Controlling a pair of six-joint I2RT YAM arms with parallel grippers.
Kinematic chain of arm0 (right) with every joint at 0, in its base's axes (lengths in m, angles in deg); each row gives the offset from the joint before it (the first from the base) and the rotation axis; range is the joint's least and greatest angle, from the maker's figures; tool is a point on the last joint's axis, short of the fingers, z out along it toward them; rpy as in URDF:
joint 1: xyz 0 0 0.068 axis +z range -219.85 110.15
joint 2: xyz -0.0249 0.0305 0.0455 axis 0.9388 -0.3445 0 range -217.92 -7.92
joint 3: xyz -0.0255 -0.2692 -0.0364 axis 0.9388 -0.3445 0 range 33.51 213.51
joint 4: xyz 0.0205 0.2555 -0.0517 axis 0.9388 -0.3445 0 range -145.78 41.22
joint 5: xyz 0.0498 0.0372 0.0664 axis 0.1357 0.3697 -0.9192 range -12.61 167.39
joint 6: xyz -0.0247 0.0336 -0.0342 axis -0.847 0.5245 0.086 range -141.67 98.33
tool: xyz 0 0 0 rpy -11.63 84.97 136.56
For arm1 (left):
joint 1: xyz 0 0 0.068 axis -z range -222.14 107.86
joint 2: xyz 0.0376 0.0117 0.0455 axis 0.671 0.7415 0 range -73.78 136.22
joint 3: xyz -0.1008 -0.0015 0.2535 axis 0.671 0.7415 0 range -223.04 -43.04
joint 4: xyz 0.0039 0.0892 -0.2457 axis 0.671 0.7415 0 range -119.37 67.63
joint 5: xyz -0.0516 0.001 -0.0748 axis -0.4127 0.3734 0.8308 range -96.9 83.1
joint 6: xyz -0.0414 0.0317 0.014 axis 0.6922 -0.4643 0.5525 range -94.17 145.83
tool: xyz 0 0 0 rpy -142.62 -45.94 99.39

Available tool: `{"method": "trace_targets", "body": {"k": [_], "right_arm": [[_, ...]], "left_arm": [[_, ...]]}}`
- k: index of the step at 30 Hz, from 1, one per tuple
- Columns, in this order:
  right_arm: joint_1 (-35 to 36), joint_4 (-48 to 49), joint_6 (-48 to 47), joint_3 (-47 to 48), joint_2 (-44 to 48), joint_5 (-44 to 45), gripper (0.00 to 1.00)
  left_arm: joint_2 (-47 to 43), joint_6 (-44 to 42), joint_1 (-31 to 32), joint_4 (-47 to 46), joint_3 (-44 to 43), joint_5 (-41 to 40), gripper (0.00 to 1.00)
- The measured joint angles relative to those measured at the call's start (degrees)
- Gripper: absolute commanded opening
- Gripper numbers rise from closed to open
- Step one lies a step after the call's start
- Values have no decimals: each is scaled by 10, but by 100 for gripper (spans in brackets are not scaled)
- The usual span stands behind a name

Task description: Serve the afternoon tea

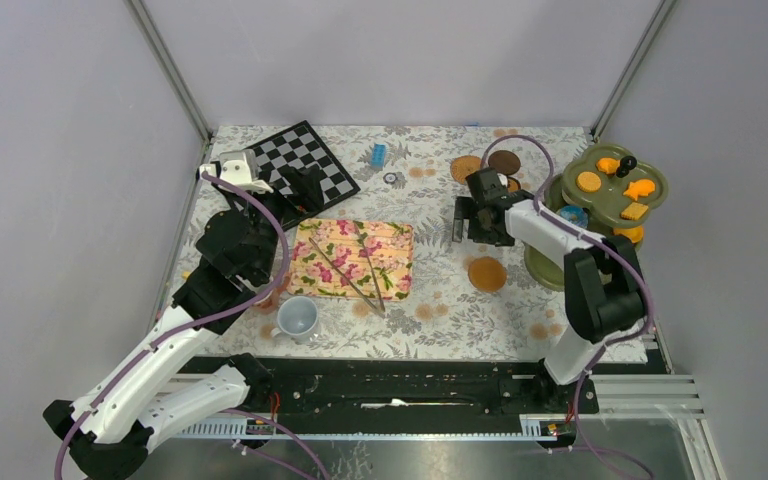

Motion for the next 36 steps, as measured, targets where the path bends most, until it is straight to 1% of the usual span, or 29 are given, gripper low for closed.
{"method": "trace_targets", "body": {"k": [2, 7, 10, 16, 23, 28, 33, 36], "right_arm": [[-11, 15, -16, 14, -32, -14, 93], [-45, 24, -32, 15, -71, -44, 84], [-54, 23, -34, 7, -76, -55, 83], [-54, 19, -34, -26, -67, -71, 75], [-52, -12, -9, -107, 5, -82, 75], [-34, -64, 13, -152, 49, -60, 76], [2, -115, 36, -164, 94, -10, 80], [35, -127, 42, -148, 123, 7, 82]], "left_arm": [[0, 0, 0, 0, 0, 0, 99], [0, -1, 0, 0, 0, 0, 99], [0, -1, 0, 0, 0, 0, 99], [0, -1, -1, 0, 0, 0, 99], [0, -1, -1, 0, 0, 0, 99], [0, 0, -2, 0, 0, 0, 99], [1, 0, -2, 0, 0, 0, 99], [2, 0, -2, 0, 0, 0, 99]]}}
